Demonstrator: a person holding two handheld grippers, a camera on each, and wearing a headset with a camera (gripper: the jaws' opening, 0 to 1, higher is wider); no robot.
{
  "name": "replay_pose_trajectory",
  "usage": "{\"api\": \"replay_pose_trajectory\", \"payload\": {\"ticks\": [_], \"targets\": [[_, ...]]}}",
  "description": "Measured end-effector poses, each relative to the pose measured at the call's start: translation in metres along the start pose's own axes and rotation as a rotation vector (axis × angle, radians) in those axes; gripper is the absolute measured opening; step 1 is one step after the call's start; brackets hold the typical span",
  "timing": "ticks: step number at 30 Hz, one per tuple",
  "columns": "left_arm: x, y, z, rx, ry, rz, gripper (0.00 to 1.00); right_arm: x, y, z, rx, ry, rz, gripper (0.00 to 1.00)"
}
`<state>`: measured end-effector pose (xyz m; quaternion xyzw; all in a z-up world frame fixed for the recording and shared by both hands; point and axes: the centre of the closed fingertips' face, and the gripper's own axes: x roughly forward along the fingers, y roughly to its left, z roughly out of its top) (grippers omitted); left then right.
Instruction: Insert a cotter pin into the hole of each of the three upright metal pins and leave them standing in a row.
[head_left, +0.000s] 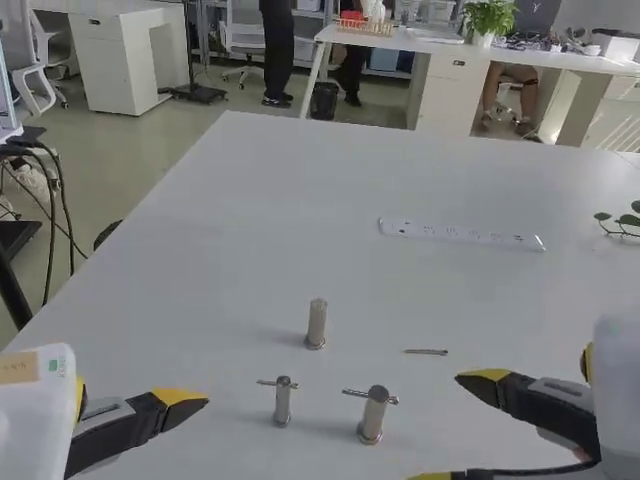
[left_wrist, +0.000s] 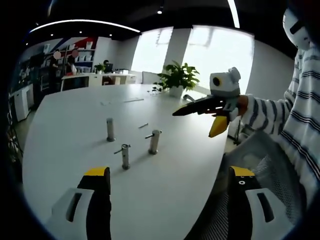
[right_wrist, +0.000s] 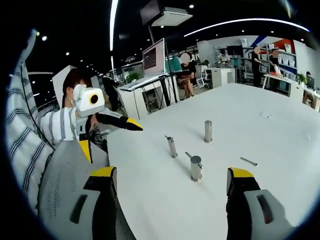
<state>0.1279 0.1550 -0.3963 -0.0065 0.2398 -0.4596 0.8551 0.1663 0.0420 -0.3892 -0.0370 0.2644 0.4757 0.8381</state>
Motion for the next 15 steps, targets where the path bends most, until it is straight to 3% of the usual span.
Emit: {"api": "replay_pose_trajectory", "payload": {"ticks": [8, 15], "targets": [[-0.001, 0.006, 0.005, 0.011, -0.005, -0.014, 0.94, -0.004, 0.005, -0.013, 0.068, 0.046, -0.048, 0.98], [0.000, 0.022, 0.015, 0.028, -0.037, 0.008, 0.93, -0.010, 0.004, -0.016, 0.083, 0.054, -0.086, 0.98]]}}
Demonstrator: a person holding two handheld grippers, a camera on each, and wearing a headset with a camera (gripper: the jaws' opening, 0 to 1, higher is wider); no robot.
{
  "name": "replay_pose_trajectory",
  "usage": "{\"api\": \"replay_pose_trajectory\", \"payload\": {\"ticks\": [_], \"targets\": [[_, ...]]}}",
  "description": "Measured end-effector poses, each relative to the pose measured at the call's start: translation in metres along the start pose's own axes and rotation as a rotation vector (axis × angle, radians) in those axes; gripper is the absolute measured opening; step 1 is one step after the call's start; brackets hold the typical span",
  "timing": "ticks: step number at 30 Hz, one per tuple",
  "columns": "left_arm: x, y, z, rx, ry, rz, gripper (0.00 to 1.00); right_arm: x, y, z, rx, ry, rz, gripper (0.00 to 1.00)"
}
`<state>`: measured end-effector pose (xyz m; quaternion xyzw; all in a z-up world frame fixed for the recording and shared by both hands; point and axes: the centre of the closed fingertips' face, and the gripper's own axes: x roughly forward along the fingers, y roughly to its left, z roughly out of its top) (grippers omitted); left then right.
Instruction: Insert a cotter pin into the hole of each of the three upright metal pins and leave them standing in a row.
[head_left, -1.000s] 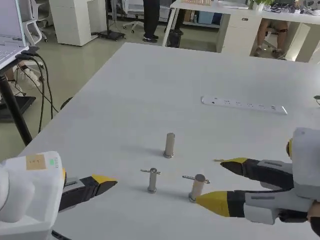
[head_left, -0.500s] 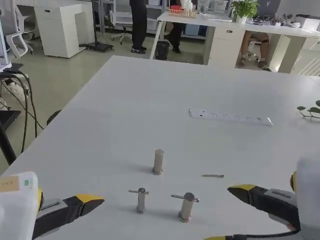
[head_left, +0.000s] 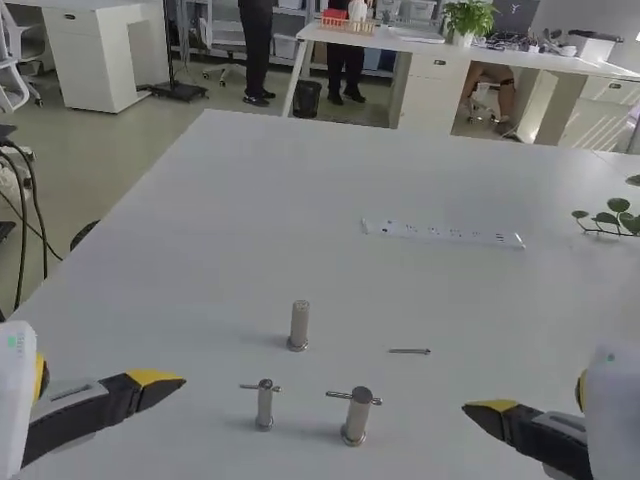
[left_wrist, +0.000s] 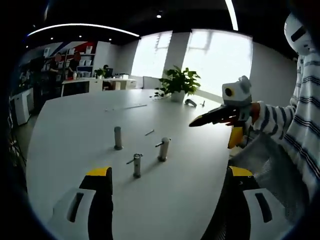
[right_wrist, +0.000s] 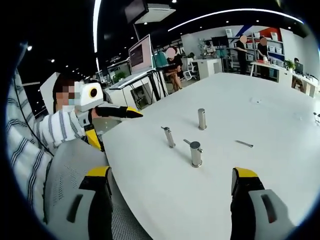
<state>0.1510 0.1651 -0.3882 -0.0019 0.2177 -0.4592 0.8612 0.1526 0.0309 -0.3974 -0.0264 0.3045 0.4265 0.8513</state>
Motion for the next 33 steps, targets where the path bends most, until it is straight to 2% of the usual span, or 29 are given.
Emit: {"api": "replay_pose_trajectory", "payload": {"ticks": [1, 6, 12, 16, 19, 22, 25, 33], "targets": [[-0.001, 0.009, 0.002, 0.050, 0.000, 0.036, 0.92, -0.001, -0.001, 0.000, -0.005, 0.003, -0.006, 0.98], [0.000, 0.020, 0.007, 0.019, -0.022, 0.030, 0.90, -0.007, -0.002, 0.005, 0.017, -0.019, -0.018, 0.98], [0.006, 0.039, 0.015, 0.011, -0.042, 0.042, 0.89, -0.013, -0.004, 0.002, -0.005, -0.006, -0.053, 0.98], [0.011, 0.047, 0.022, 0.022, -0.048, 0.040, 0.89, -0.017, -0.008, 0.001, 0.021, -0.019, -0.061, 0.98], [0.016, 0.053, 0.028, 0.030, -0.048, 0.037, 0.89, -0.019, -0.012, -0.001, 0.012, -0.008, -0.080, 0.96], [0.022, 0.058, 0.032, 0.049, -0.034, 0.029, 0.89, -0.021, -0.013, 0.000, 0.026, -0.019, -0.082, 0.96], [0.029, 0.066, 0.042, 0.092, -0.025, 0.041, 0.89, -0.023, -0.014, -0.002, 0.030, -0.016, -0.093, 0.97], [0.045, 0.084, 0.066, 0.132, -0.031, 0.055, 0.85, -0.028, -0.016, -0.004, 0.043, -0.021, -0.110, 0.96]]}}
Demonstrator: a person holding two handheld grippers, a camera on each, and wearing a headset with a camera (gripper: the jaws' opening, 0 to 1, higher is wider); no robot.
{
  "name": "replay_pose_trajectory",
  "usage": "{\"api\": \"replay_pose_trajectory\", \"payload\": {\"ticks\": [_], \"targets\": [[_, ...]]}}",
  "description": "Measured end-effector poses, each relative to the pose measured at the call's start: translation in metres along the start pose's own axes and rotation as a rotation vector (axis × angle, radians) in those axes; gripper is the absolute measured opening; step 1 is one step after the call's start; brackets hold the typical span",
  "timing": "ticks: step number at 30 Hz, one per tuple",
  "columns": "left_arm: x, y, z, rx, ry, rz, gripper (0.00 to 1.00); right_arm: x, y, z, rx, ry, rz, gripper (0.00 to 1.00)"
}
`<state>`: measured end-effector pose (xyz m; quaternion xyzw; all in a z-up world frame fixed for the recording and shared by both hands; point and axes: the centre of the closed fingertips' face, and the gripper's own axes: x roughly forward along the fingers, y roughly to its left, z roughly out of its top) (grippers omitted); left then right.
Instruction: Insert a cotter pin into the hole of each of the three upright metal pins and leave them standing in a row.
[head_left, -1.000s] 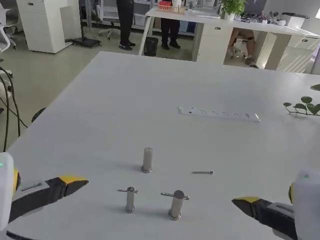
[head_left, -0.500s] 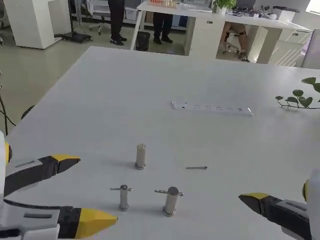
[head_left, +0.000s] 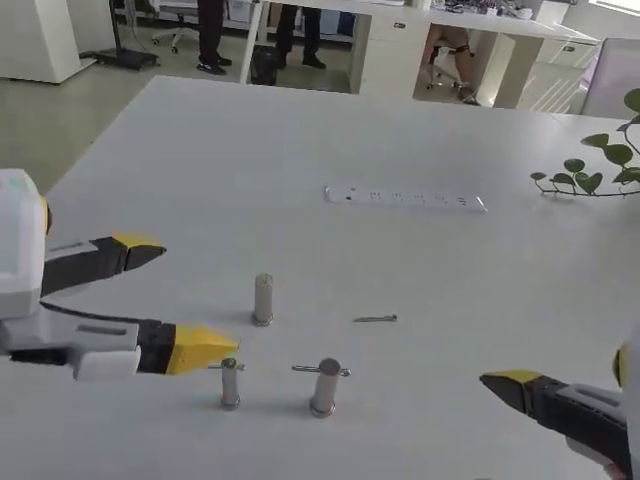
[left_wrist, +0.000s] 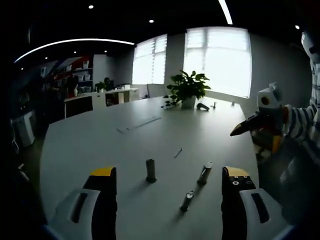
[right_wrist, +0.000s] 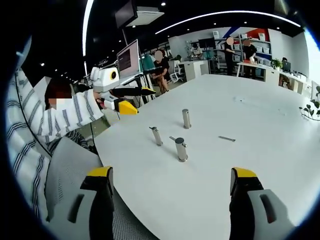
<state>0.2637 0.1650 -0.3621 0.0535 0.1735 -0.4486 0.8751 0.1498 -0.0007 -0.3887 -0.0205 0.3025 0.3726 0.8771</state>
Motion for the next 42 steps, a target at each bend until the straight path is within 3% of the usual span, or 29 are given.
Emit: {"api": "replay_pose_trajectory", "payload": {"ticks": [4, 9, 16, 19, 30, 42], "targets": [[0.012, 0.009, 0.003, 0.007, 0.005, 0.007, 0.82, -0.001, 0.001, -0.001, 0.005, 0.002, 0.001, 0.96], [0.027, 0.009, 0.008, -0.016, -0.020, -0.032, 0.77, 0.000, 0.000, 0.000, 0.007, 0.001, -0.004, 0.95], [0.045, 0.018, 0.007, -0.030, -0.016, -0.030, 0.67, 0.002, 0.003, 0.001, 0.009, -0.003, -0.001, 0.94], [0.052, 0.019, 0.001, -0.041, -0.006, -0.019, 0.60, 0.003, 0.005, 0.000, 0.014, -0.005, -0.002, 0.94], [0.079, 0.020, -0.025, -0.034, 0.062, -0.040, 0.50, 0.002, 0.010, -0.010, 0.025, 0.012, 0.002, 0.93], [0.096, 0.032, -0.035, -0.069, 0.081, -0.020, 0.33, 0.001, 0.013, -0.010, 0.031, 0.009, 0.007, 0.91]]}}
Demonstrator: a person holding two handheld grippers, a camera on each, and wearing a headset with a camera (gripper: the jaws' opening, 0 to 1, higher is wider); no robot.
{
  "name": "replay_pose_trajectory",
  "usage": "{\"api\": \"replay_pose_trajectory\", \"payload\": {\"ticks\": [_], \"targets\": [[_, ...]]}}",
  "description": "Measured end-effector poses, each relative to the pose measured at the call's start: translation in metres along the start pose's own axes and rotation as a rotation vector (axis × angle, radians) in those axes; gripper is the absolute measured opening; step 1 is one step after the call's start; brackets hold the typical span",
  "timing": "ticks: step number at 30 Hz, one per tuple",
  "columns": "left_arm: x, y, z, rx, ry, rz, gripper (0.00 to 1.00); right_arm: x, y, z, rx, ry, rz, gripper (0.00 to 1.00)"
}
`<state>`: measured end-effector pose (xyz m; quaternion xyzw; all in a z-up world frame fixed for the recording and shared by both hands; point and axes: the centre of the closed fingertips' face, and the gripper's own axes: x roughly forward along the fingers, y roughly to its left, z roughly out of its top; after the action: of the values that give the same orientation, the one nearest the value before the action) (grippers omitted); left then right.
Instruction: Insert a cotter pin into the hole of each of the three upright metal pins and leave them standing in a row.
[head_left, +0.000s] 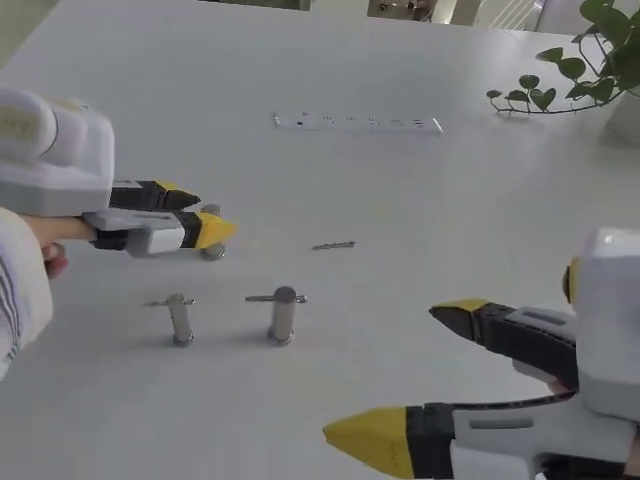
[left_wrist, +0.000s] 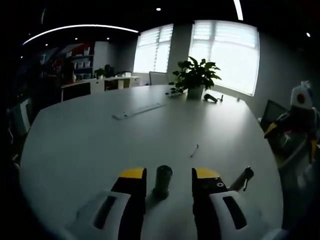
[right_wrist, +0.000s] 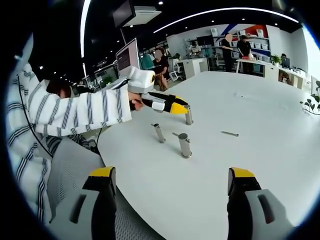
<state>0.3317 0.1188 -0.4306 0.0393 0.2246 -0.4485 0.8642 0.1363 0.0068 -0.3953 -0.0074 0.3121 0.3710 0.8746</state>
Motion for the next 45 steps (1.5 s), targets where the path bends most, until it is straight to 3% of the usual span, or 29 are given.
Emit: {"api": "replay_pose_trajectory", "payload": {"ticks": [3, 13, 19, 22, 35, 38, 40, 45], "targets": [[0.002, -0.001, -0.002, -0.032, -0.003, -0.021, 0.28, 0.000, 0.000, 0.000, 0.009, -0.003, 0.001, 0.91], [0.007, 0.002, -0.008, -0.013, 0.019, -0.019, 0.22, 0.000, 0.000, 0.003, 0.021, -0.019, 0.009, 0.89], [0.010, 0.003, -0.017, 0.022, 0.061, -0.005, 0.16, 0.000, -0.002, 0.003, 0.033, -0.021, 0.007, 0.89], [0.011, 0.003, -0.018, 0.016, 0.063, -0.005, 0.15, -0.001, -0.002, 0.002, 0.035, -0.023, 0.007, 0.88], [0.012, 0.006, -0.018, 0.086, 0.068, 0.022, 0.09, -0.001, -0.001, 0.001, 0.038, -0.025, 0.014, 0.87], [0.012, 0.008, -0.017, 0.068, 0.062, 0.028, 0.09, -0.001, -0.001, 0.002, 0.042, -0.025, 0.013, 0.87], [0.011, 0.011, -0.016, 0.013, 0.047, 0.042, 0.09, -0.002, -0.001, 0.003, 0.039, -0.028, 0.014, 0.87], [0.010, 0.014, -0.016, 0.007, 0.057, 0.062, 0.09, -0.005, -0.002, 0.004, 0.040, -0.033, 0.006, 0.87]]}}
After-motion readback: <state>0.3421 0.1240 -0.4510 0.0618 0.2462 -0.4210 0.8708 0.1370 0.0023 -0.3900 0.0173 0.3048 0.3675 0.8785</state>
